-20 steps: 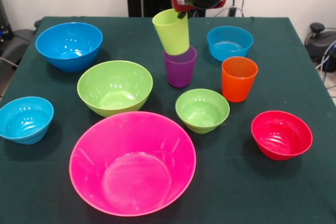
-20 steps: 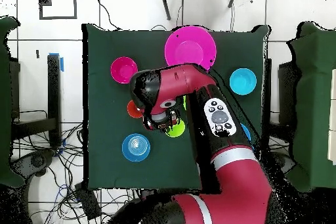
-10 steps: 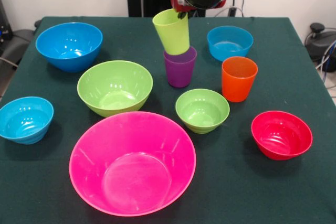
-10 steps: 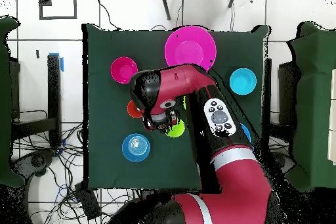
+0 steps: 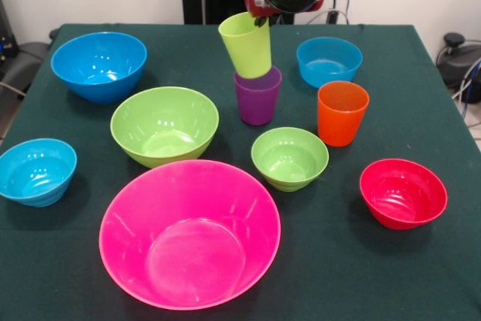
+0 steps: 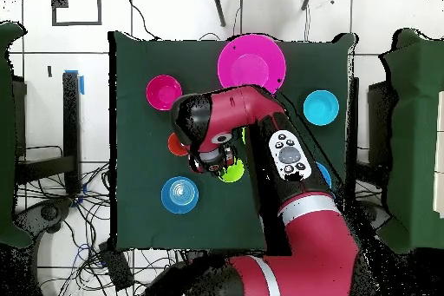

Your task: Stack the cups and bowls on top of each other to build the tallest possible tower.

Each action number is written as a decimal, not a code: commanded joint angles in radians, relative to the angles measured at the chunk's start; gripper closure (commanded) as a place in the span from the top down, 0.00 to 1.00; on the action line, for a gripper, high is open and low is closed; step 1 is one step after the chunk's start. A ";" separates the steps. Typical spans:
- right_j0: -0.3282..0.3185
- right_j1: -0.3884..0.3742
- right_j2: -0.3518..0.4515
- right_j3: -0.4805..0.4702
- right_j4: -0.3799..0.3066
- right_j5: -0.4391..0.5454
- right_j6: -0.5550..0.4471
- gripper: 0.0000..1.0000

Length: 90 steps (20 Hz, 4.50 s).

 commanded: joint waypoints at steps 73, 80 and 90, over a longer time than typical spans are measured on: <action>0.019 0.101 0.030 -0.037 -0.057 -0.064 -0.098 0.00; 0.024 0.110 0.035 -0.053 -0.065 -0.070 -0.104 0.00; 0.031 0.100 0.040 -0.041 -0.072 -0.107 -0.097 0.00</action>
